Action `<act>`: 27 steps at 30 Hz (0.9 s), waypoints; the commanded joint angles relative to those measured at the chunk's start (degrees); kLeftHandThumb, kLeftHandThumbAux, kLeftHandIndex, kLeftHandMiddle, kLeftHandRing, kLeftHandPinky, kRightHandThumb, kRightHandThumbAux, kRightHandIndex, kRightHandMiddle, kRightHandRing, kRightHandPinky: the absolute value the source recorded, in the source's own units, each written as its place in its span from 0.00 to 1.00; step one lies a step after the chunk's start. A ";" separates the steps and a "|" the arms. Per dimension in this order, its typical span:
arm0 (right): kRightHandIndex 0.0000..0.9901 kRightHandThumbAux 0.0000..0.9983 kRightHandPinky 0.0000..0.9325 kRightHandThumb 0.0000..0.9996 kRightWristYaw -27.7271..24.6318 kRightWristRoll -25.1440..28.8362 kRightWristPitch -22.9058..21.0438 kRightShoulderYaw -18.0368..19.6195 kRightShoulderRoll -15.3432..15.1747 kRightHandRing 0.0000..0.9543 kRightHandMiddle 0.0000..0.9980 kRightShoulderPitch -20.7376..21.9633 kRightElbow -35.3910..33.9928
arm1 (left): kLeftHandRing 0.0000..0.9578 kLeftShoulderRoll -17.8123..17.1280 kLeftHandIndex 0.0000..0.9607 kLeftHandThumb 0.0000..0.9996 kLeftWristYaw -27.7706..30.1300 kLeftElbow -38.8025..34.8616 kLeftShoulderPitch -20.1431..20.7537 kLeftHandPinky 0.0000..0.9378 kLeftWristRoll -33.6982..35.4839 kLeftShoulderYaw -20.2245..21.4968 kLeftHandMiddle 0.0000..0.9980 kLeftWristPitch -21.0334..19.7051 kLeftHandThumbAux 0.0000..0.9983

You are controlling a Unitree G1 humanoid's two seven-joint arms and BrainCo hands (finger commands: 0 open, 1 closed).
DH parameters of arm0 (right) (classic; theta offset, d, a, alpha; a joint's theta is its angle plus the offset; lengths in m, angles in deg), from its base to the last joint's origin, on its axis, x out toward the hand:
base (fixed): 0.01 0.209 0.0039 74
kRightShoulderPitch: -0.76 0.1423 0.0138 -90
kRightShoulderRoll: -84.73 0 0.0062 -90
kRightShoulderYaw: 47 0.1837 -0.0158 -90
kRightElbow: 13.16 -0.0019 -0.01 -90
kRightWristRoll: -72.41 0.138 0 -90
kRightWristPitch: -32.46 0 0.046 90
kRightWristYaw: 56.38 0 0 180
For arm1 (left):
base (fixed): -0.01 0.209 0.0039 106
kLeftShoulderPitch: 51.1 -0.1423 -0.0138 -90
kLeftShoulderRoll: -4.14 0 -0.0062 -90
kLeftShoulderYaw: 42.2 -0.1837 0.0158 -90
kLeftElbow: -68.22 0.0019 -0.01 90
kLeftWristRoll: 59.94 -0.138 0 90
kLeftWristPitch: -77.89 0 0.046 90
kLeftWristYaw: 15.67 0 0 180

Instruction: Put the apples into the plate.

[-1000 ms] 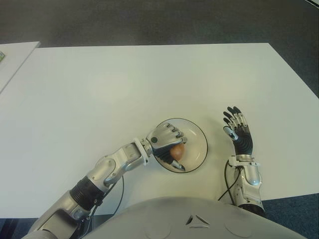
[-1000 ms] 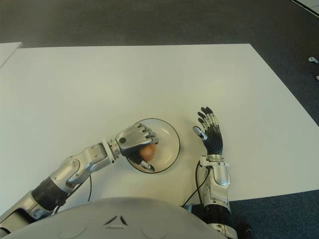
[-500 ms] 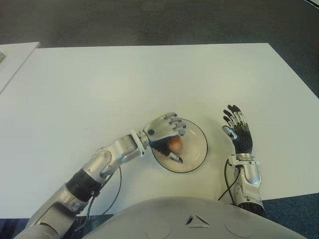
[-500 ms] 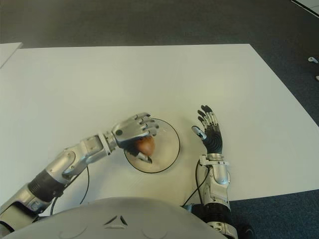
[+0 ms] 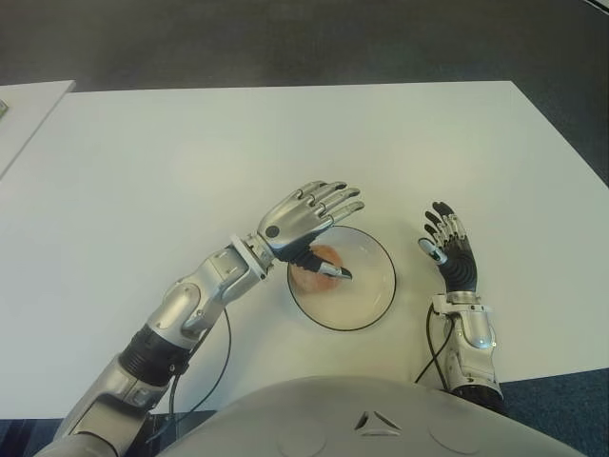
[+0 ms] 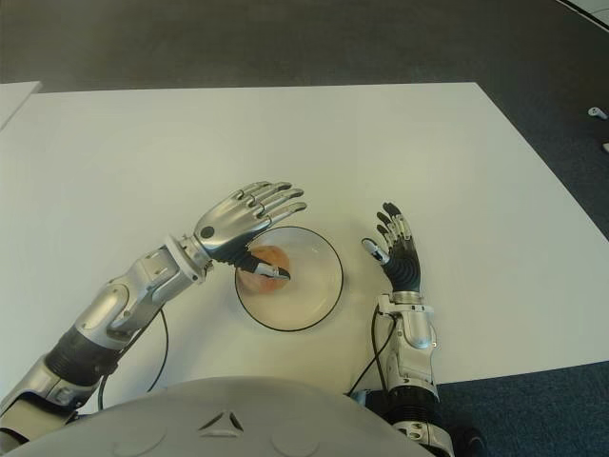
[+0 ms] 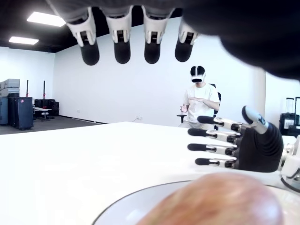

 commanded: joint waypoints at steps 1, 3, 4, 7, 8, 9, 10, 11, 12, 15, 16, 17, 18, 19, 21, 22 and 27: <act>0.03 0.60 0.10 0.17 -0.29 1.79 -1.54 -1.64 4.31 0.09 0.09 -3.14 6.77 | 0.00 0.32 0.00 0.13 -0.29 -0.05 -0.54 0.00 0.95 0.79 0.00 -0.27 0.22; 0.04 0.60 0.10 0.18 -0.54 2.00 -1.56 -1.70 4.37 0.09 0.09 -3.03 6.88 | 0.00 0.75 0.00 0.13 -0.88 0.03 -0.58 0.00 1.00 1.09 0.00 -0.36 0.22; 0.04 0.60 0.10 0.18 -0.65 2.07 -1.55 -1.73 4.42 0.09 0.10 -2.94 7.05 | 0.00 1.00 0.00 0.12 -1.31 0.14 -0.63 0.00 0.99 1.27 0.00 -0.40 0.23; 0.05 0.60 0.10 0.19 -0.63 1.92 -1.49 -1.79 4.52 0.09 0.10 -2.74 7.42 | 0.00 1.89 0.00 0.11 -2.27 0.35 -0.73 0.00 1.20 2.07 0.00 -1.18 0.26; 0.05 0.60 0.10 0.19 -0.54 1.76 -1.41 -1.82 4.54 0.09 0.10 -2.69 7.52 | 0.00 2.25 0.00 0.10 -2.52 0.37 -0.71 0.00 1.36 2.51 0.00 -1.70 0.27; 0.05 0.60 0.10 0.19 -0.40 1.54 -1.19 -1.87 4.56 0.09 0.10 -2.60 7.67 | 0.00 2.52 0.00 0.10 -2.87 0.54 -0.48 0.00 1.74 3.42 0.00 -2.40 0.27; 0.05 0.60 0.10 0.19 -0.31 1.40 -1.02 -1.90 4.56 0.09 0.10 -2.55 7.78 | 0.00 2.65 0.00 0.10 -3.08 0.67 -0.31 0.00 1.98 4.02 0.00 -2.84 0.29; 0.05 0.61 0.11 0.20 -0.28 1.29 -0.79 -1.96 4.58 0.09 0.10 -2.49 7.88 | 0.00 2.95 0.01 0.10 -3.75 0.81 -0.33 0.00 1.93 4.71 0.00 -3.53 0.30; 0.06 0.61 0.10 0.21 -0.28 1.24 -0.64 -2.00 4.59 0.09 0.10 -2.45 7.95 | 0.00 3.16 0.02 0.11 -4.21 0.89 -0.39 0.02 1.82 5.13 0.01 -3.93 0.31; 0.06 0.62 0.10 0.22 -0.80 1.60 -0.44 -2.04 4.57 0.09 0.09 -2.34 8.22 | 0.02 4.26 0.05 0.12 -6.32 1.02 -1.08 0.05 1.65 5.88 0.04 -4.75 0.32; 0.06 0.63 0.10 0.23 -1.05 1.80 -0.37 -2.04 4.55 0.09 0.09 -2.34 8.32 | 0.04 4.65 0.07 0.12 -7.15 1.10 -1.34 0.08 1.74 6.05 0.06 -4.92 0.33; 0.07 0.63 0.10 0.23 -1.40 2.08 -0.19 -2.02 4.59 0.08 0.08 -2.29 8.48 | 0.06 5.08 0.09 0.13 -8.43 1.51 -1.63 0.10 2.51 6.53 0.08 -4.73 0.34; 0.07 0.63 0.10 0.24 -1.61 2.24 -0.05 -1.98 4.63 0.08 0.08 -2.26 8.58 | 0.07 5.32 0.10 0.14 -9.23 1.82 -1.79 0.12 3.08 6.83 0.09 -4.55 0.34; 0.07 0.64 0.10 0.24 -1.74 2.32 0.02 -1.94 4.67 0.08 0.08 -2.24 8.64 | 0.08 5.41 0.11 0.14 -9.72 2.03 -1.86 0.13 3.43 7.00 0.10 -4.43 0.34; 0.07 0.64 0.11 0.25 -2.20 2.44 0.46 -1.89 4.73 0.08 0.07 -2.18 9.03 | 0.10 5.87 0.13 0.15 -12.44 3.80 -2.60 0.15 6.50 8.37 0.12 -2.79 0.35; 0.07 0.64 0.10 0.25 -2.39 2.45 0.62 -1.86 4.75 0.08 0.07 -2.14 9.20 | 0.12 6.03 0.16 0.17 -13.72 4.79 -2.92 0.18 8.11 9.08 0.14 -1.88 0.36; 0.07 0.65 0.09 0.25 -3.27 2.66 1.57 -1.60 5.02 0.07 0.07 -1.87 10.11 | 0.17 8.14 0.24 0.22 -16.79 10.16 -5.22 0.21 22.20 14.94 0.20 3.29 0.39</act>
